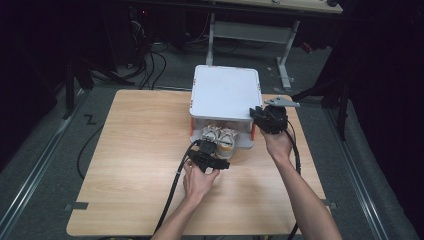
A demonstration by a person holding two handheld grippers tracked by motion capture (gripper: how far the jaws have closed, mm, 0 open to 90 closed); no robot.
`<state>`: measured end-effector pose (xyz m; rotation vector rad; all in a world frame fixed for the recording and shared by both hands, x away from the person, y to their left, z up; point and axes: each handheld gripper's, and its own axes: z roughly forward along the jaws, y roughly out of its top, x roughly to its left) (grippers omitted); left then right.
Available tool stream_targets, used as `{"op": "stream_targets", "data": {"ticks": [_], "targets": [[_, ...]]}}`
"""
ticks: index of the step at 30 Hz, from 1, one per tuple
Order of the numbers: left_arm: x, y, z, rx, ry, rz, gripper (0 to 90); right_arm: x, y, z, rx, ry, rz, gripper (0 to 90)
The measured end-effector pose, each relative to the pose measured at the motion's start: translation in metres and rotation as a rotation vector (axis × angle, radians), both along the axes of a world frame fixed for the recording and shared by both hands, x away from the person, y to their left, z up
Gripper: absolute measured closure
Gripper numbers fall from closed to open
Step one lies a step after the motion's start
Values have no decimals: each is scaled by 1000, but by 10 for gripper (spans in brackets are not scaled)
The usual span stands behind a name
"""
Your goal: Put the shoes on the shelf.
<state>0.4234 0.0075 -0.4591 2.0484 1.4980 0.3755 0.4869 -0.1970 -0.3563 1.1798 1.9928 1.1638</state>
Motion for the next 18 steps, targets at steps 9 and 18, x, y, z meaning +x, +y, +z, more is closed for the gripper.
{"op": "stream_targets", "data": {"ticks": [9,18], "targets": [[8,-7,2,40,1,58,156,0,-1,-1,5,-1,3,702],[17,-10,1,6,-12,78,208,-1,0,-1,6,-5,-1,702]]}}
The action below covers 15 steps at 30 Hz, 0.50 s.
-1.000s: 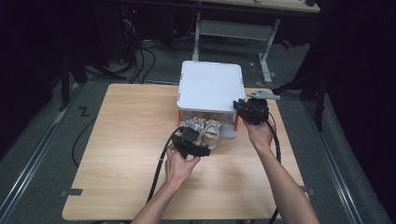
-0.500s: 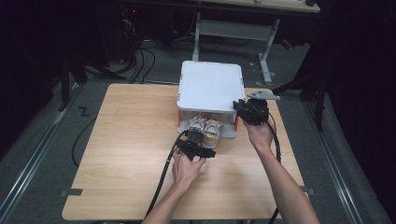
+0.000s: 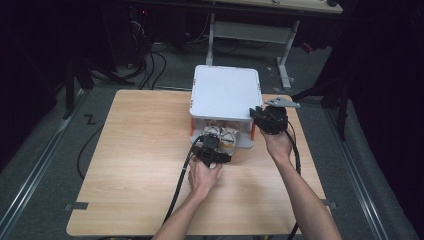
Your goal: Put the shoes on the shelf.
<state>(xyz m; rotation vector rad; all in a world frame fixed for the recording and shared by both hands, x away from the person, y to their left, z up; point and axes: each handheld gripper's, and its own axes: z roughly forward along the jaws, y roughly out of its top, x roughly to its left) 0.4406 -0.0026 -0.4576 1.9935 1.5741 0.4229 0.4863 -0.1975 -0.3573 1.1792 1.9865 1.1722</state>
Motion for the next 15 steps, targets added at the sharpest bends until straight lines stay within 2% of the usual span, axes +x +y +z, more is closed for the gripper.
{"op": "stream_targets", "data": {"ticks": [4,8,12,15], "targets": [[5,-2,0,2,-3,2,218,0,0,0,-4,-7,-2,700],[12,-4,0,-17,-7,23,236,0,0,0,-2,-6,-3,700],[18,-9,-3,-56,-32,59,288,-1,0,-1,-1,-6,-1,700],[21,-10,-4,-62,-43,64,291,-1,0,-1,-1,-7,-2,700]]}}
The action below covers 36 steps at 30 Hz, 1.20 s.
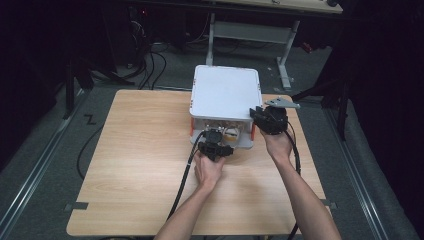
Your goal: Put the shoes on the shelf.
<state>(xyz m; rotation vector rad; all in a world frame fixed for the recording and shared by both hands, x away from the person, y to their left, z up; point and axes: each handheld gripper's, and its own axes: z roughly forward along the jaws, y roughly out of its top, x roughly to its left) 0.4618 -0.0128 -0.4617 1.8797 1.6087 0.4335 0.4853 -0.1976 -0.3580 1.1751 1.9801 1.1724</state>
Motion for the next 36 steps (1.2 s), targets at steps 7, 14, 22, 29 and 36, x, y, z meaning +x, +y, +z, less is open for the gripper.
{"op": "stream_targets", "data": {"ticks": [7,14,22,29,36], "targets": [[14,-3,-1,-4,-4,15,321,-1,0,0,-3,1,-1,700],[24,-6,-4,-38,-17,45,334,-1,0,0,-4,-1,1,700],[30,-8,-6,-40,-27,44,338,-1,1,0,-5,0,-2,701],[16,6,0,-30,-40,-23,303,-1,-1,0,-3,-2,-2,674],[1,27,11,-34,-77,-89,308,-1,-7,3,13,3,-13,559]]}}
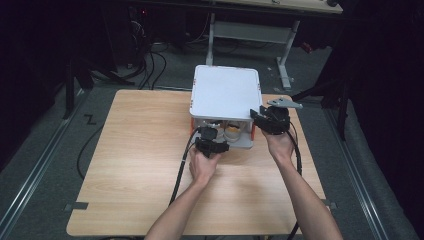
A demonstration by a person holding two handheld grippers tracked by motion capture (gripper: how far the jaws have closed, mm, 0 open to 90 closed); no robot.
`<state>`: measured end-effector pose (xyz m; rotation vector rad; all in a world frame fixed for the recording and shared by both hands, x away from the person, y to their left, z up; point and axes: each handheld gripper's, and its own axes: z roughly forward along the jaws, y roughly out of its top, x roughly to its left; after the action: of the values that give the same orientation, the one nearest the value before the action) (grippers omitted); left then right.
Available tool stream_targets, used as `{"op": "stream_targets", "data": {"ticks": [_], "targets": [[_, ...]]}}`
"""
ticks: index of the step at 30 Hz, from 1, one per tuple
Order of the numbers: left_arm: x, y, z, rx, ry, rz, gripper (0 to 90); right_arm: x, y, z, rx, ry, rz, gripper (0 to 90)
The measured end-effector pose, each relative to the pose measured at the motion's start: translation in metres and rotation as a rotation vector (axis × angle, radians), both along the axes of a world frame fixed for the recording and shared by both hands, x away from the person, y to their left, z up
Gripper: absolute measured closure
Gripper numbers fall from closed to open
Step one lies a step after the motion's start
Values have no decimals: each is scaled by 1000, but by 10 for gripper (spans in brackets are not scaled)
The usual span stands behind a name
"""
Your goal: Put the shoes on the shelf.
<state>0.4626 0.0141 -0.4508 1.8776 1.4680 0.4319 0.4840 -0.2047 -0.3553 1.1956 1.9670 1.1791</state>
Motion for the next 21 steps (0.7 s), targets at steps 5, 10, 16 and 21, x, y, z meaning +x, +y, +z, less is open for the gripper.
{"op": "stream_targets", "data": {"ticks": [5,10,16,21], "targets": [[-13,21,19,-35,-65,-51,328,-4,-11,6,68,-7,15,511],[-23,36,27,-21,-107,-97,348,-12,-18,12,78,-1,29,504],[-37,48,31,-24,-132,-149,350,-28,-26,11,57,6,40,509],[-48,56,37,-6,-161,-170,361,-41,-35,6,56,13,49,501]]}}
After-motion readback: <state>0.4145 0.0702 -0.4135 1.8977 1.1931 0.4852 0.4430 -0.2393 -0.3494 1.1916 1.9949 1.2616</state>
